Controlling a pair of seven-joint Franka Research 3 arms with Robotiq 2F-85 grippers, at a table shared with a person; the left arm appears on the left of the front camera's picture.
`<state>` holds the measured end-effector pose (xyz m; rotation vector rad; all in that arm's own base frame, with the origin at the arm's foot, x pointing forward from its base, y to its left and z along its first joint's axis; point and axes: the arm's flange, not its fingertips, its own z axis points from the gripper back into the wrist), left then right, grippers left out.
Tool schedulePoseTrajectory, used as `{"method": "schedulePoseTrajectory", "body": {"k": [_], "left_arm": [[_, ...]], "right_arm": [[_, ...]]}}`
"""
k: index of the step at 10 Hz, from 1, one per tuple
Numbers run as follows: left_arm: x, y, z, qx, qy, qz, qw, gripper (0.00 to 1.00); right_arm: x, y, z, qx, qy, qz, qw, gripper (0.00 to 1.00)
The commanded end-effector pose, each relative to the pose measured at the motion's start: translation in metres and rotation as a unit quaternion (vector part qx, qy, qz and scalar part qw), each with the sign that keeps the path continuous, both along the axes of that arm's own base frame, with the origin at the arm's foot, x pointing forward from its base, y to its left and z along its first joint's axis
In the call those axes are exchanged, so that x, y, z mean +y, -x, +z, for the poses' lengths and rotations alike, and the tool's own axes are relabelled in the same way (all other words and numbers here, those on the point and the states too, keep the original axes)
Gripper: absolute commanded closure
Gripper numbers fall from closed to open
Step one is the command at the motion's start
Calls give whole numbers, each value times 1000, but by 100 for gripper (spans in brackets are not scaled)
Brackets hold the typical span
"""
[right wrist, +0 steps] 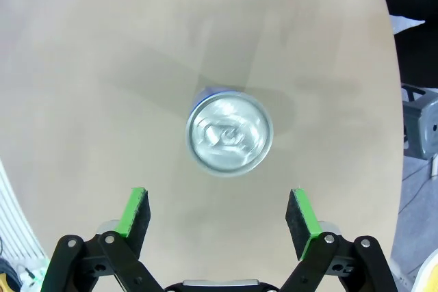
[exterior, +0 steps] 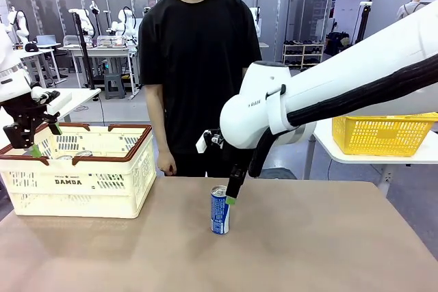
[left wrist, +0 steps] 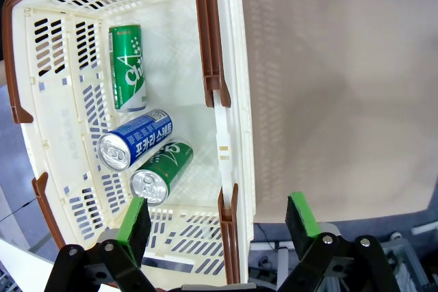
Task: Place the drinks into the Shopping basket.
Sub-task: Pick up one drink and place it into the Shopping basket.
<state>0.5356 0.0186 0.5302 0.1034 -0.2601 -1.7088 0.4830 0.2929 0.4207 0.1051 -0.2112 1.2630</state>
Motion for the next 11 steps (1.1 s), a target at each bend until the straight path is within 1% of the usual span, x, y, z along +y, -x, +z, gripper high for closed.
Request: {"method": "schedulePoseTrajectory", "body": {"k": [1, 3, 4, 6, 7, 9, 11], "left_arm": [[0, 0, 1, -1, -2, 8, 1000, 0], [0, 0, 1, -1, -2, 8, 1000, 0], [0, 0, 1, -1, -2, 8, 1000, 0], [0, 0, 1, -1, -2, 8, 1000, 0], [0, 0, 1, -1, -2, 8, 1000, 0], [0, 0, 1, -1, -2, 8, 1000, 0], [0, 0, 1, -1, -2, 8, 1000, 0]], "right_arm": [[-30, 20, 12, 13, 9, 20, 1000, 0], [-69, 38, 25, 4, 33, -2, 999, 0], [-94, 50, 30, 6, 35, -10, 999, 0], [-142, 70, 39, -3, 35, -32, 999, 0], [-161, 77, 39, -7, 34, -45, 998, 0], [-198, 93, 35, 8, 38, -46, 998, 0], [-212, 94, 24, 8, 27, -49, 998, 0]]}}
